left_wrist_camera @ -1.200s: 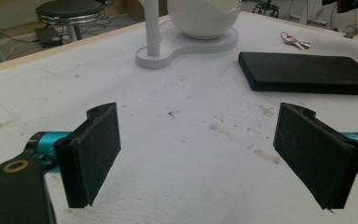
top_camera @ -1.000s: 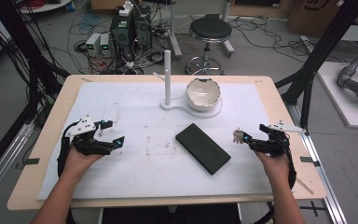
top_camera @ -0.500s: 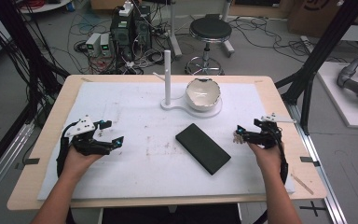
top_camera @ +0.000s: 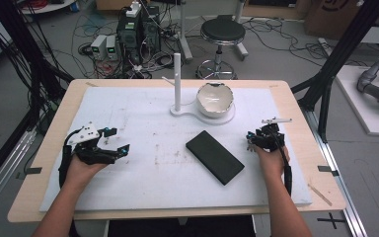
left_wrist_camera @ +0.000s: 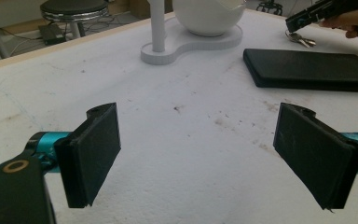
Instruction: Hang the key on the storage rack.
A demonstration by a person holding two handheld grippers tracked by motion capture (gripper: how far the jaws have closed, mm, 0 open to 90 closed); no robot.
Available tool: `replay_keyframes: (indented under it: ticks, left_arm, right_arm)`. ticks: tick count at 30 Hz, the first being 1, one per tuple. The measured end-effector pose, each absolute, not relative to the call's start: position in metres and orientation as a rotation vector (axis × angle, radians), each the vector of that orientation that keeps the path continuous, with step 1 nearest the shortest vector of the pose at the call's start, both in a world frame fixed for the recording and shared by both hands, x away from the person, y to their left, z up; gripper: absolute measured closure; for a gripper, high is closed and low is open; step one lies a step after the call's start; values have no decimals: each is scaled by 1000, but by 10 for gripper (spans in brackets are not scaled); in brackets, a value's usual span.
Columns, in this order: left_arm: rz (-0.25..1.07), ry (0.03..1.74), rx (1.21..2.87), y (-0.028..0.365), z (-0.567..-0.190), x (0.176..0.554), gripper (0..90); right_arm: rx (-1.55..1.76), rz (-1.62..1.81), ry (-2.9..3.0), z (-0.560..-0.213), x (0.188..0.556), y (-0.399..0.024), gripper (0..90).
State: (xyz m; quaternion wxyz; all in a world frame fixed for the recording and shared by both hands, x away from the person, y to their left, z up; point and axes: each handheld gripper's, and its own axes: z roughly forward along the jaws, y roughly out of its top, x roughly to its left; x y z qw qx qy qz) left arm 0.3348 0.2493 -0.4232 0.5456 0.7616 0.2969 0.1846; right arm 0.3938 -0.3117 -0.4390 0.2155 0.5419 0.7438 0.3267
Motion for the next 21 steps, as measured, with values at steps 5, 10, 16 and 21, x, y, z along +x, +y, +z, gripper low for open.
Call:
replay_keyframes:
  ticks: [5, 10, 16, 21]
  left_arm:
    - [444, 698, 1809, 248, -423, 334, 147]
    - [441, 697, 1808, 248, -423, 334, 147]
    - [445, 684, 1824, 246, -423, 333, 147]
    - [444, 686, 1820, 246, -422, 333, 147]
  right_arm:
    - [1513, 907, 2082, -442, 396, -312, 843]
    - [1543, 942, 2058, -438, 393, -317, 891]
    - [1582, 1001, 2052, -438, 394, -324, 900]
    - [1578, 1047, 2056, -436, 392, -328, 900]
